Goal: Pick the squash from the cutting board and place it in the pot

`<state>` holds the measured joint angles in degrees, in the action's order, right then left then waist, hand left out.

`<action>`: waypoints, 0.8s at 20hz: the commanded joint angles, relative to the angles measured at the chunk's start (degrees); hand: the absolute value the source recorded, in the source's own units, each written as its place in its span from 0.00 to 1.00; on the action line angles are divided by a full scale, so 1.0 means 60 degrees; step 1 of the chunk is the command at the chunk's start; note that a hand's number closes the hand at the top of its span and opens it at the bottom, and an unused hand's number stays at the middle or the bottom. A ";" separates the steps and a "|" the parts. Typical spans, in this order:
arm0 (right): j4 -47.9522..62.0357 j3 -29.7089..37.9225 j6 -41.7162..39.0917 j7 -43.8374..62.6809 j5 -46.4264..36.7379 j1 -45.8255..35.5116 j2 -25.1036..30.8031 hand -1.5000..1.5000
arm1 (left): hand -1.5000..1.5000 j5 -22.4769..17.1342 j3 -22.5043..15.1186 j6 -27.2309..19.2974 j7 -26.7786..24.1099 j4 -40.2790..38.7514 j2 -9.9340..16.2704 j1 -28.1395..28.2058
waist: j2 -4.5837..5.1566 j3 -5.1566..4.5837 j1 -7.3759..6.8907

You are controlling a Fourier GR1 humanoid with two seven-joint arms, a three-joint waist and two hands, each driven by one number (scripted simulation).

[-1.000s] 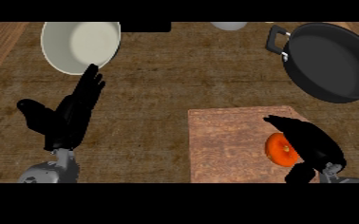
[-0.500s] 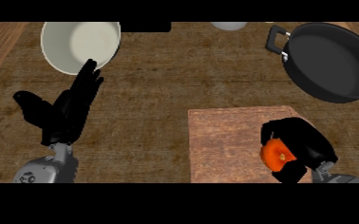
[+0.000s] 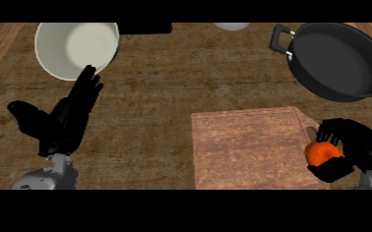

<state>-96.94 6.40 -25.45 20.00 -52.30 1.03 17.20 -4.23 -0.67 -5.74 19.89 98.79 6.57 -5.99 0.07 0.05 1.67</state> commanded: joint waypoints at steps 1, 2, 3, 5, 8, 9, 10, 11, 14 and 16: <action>0.0630 0.2434 0.0933 0.2136 -0.0024 -0.0236 -0.0163 1.00 | 0.50 -0.0084 0.0027 0.0067 -0.0080 -0.0015 -0.0013 0.0107 | 0.0020 -0.0013 0.0110; 0.0581 0.2550 0.1423 0.2362 -0.0394 -0.0246 -0.0077 1.00 | 0.50 0.0022 0.0012 -0.0017 -0.0119 -0.0166 -0.0051 -0.0074 | 0.0024 -0.0009 0.0076; 0.0575 0.3026 0.1509 0.2824 -0.0505 -0.0571 0.0211 1.00 | 0.50 -0.0150 0.0113 0.0178 -0.0197 -0.0140 0.0062 0.0105 | 0.0013 -0.0021 -0.0064; 0.0353 0.3374 0.1788 0.3253 -0.0803 -0.0937 0.0590 1.00 | 0.50 -0.0051 -0.0011 0.0241 -0.0201 -0.0031 0.0101 0.0128 | -0.0012 -0.0018 -0.0196; -0.0671 0.3613 0.1715 0.3212 -0.0617 -0.0929 0.0888 1.00 | 0.50 0.0026 -0.0137 0.0089 -0.0039 -0.0021 -0.0093 0.0008 | -0.0041 -0.0015 -0.0204; -0.1658 0.3350 0.1386 0.3568 -0.0614 -0.0640 0.0573 1.00 | 0.50 0.0160 -0.0102 0.0074 -0.0170 -0.0195 -0.0043 -0.0024 | -0.0045 -0.0018 -0.0171; -0.1713 0.3685 0.1017 0.3429 -0.0275 -0.0828 0.0977 1.00 | 0.50 0.0190 -0.0317 -0.0007 -0.0318 -0.0326 -0.0352 0.0006 | -0.0036 -0.0016 -0.0182; -0.1402 0.3728 0.0947 0.3513 -0.0281 -0.1606 0.1363 1.00 | 0.50 0.0032 0.0085 0.0158 0.0012 -0.0456 0.0063 -0.0383 | -0.0021 -0.0015 -0.0241; -0.2723 0.3897 0.0735 0.3479 -0.0110 -0.1350 0.1556 1.00 | 0.50 0.0082 -0.0214 0.0013 0.0247 0.0501 -0.0151 0.0227 | -0.0049 -0.0014 -0.0255; -0.3431 0.3791 0.0176 0.3362 -0.0047 -0.1637 0.2194 1.00 | 0.50 0.0278 -0.0385 0.0095 -0.0312 -0.0301 -0.0291 0.0133 | -0.0039 -0.0023 -0.0187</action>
<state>-111.07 28.50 -20.71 39.95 -53.46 -6.62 25.98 -3.23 -2.19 -5.55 19.91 98.85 5.45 -5.74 -0.18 -0.04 0.50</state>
